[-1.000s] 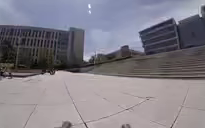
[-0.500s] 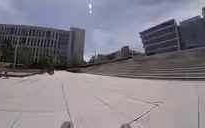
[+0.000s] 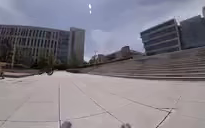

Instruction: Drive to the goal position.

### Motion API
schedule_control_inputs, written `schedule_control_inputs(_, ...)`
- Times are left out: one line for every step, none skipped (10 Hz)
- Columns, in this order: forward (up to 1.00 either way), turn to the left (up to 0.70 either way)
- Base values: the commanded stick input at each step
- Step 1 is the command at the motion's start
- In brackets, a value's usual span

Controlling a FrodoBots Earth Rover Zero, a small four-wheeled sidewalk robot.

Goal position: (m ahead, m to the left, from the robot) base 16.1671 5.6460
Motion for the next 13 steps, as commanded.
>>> schedule_control_inputs(0.7, 0.0)
schedule_control_inputs(0.7, 0.0)
schedule_control_inputs(0.7, 0.0)
schedule_control_inputs(0.7, 0.0)
schedule_control_inputs(0.7, 0.0)
schedule_control_inputs(0.7, 0.0)
schedule_control_inputs(0.7, 0.0)
schedule_control_inputs(0.7, 0.0)
schedule_control_inputs(0.7, 0.0)
schedule_control_inputs(0.7, 0.0)
schedule_control_inputs(0.7, 0.0)
schedule_control_inputs(0.7, 0.0)
schedule_control_inputs(0.7, 0.0)
